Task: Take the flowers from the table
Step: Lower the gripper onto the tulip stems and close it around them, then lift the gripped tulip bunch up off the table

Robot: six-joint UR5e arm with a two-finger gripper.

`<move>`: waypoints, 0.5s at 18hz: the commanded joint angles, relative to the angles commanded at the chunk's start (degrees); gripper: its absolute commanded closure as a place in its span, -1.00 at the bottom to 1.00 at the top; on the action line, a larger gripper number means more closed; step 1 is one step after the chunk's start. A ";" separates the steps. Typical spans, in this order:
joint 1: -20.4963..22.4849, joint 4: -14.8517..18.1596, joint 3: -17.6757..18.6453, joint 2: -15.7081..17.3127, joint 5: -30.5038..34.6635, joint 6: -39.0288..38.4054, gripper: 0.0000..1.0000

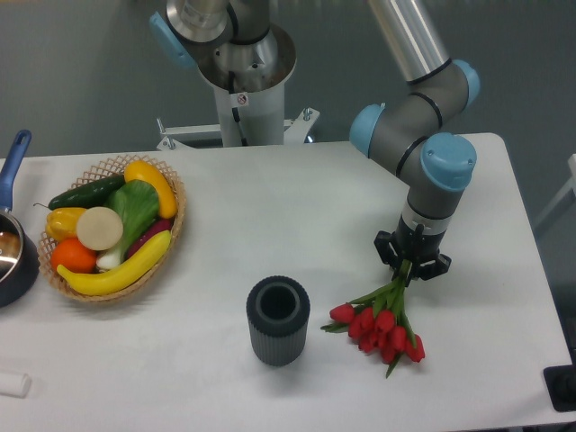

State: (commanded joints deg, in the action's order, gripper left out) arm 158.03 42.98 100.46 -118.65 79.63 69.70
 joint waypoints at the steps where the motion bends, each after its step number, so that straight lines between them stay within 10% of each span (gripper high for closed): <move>1: 0.00 0.00 0.00 0.17 0.00 0.09 0.52; 9: -0.09 -0.35 -2.02 3.69 -0.61 -0.35 0.55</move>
State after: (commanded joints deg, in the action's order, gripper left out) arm 157.94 42.63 98.44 -114.97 79.02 69.35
